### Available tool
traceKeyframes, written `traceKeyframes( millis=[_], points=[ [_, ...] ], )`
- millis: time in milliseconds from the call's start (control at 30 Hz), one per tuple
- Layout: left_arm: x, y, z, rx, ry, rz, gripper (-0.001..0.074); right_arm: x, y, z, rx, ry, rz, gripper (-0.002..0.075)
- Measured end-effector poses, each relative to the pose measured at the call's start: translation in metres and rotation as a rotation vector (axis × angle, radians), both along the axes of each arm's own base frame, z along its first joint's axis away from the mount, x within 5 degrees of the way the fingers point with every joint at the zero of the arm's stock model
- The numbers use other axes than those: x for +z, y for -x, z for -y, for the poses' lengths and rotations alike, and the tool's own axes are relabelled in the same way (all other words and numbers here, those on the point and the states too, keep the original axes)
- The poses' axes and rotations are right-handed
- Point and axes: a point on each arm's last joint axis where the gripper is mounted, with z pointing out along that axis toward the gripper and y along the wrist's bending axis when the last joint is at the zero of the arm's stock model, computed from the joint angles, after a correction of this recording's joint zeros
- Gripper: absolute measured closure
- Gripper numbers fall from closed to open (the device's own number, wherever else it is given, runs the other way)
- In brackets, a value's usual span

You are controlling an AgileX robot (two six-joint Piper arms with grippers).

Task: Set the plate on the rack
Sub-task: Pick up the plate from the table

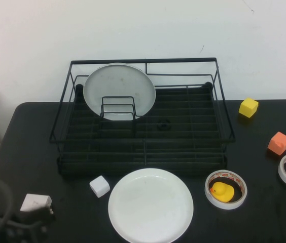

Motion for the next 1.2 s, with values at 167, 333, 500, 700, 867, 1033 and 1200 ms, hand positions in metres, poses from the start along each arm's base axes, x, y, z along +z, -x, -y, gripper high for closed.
traceKeyframes(
  millis=[167,333,500,700,867,1033,1200],
  points=[
    [-0.028,-0.017,0.012,-0.018,0.131,-0.281,0.0736,-0.024,-0.025,-0.012,0.168,-0.044,-0.234,0.0728],
    [-0.043,-0.031,0.018,0.033,0.256,-0.420,0.0736,-0.051,-0.054,-0.019,0.269,-0.111,-0.405,0.0728],
    [-0.030,-0.042,0.024,0.001,0.330,-0.380,0.0736,-0.081,-0.080,-0.026,0.342,-0.204,-0.496,0.0728],
    [0.001,-0.045,0.035,-0.201,0.323,-0.304,0.0736,-0.112,-0.101,-0.033,0.349,-0.305,-0.568,0.0728],
    [0.026,-0.038,0.033,-0.313,0.146,-0.191,0.0736,-0.132,-0.108,-0.052,0.360,-0.284,-0.609,0.0728],
    [0.041,-0.026,0.020,-0.246,-0.007,-0.083,0.0736,-0.141,-0.120,-0.088,0.427,-0.204,-0.609,0.0728],
    [0.054,-0.008,0.008,-0.184,-0.131,0.036,0.0736,-0.140,-0.138,-0.129,0.519,-0.236,-0.601,0.0728]
  ],
)
